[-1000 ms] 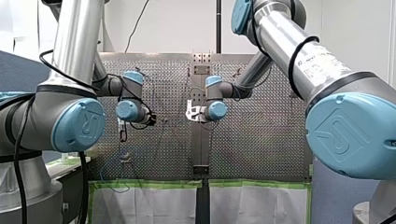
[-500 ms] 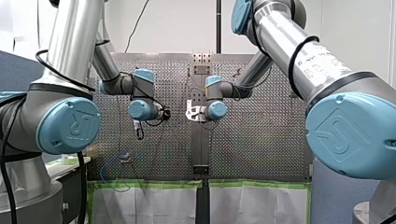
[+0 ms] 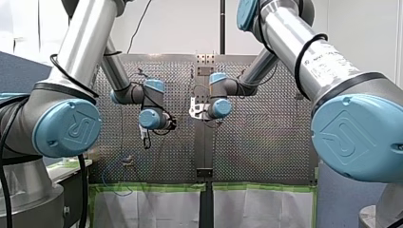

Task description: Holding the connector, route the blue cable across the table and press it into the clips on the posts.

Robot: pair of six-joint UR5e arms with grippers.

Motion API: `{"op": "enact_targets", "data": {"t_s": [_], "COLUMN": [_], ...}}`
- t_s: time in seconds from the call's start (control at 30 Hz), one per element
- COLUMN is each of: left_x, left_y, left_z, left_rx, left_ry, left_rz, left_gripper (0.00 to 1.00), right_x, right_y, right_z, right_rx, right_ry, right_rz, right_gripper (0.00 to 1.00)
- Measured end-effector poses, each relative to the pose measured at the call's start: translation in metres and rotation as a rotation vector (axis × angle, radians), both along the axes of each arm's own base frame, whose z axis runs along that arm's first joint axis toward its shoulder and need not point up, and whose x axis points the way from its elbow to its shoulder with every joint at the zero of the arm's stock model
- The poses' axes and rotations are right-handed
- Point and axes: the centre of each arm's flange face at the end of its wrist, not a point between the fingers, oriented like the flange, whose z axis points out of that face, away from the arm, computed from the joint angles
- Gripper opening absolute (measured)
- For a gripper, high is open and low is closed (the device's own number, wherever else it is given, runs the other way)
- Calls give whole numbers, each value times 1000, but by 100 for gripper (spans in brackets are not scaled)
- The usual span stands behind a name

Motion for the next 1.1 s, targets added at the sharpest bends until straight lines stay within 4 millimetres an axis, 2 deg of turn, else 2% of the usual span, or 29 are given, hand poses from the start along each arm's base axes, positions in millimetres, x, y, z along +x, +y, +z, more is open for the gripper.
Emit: {"op": "enact_targets", "data": {"t_s": [0.47,0.8,1.1], "left_x": [12,47,68], "left_y": [-15,-20,-27], "left_z": [6,-10,5], "left_rx": [-41,-50,-75], "left_ry": [-14,4,-22], "left_rz": [-31,32,36], "left_gripper": [100,100,100], "right_x": [2,3,2], "right_y": [3,4,3], "right_z": [1,1,1], "right_rx": [1,3,3], "right_ry": [-3,-4,-4], "right_rz": [5,7,4], "right_gripper": [0,0,0]}}
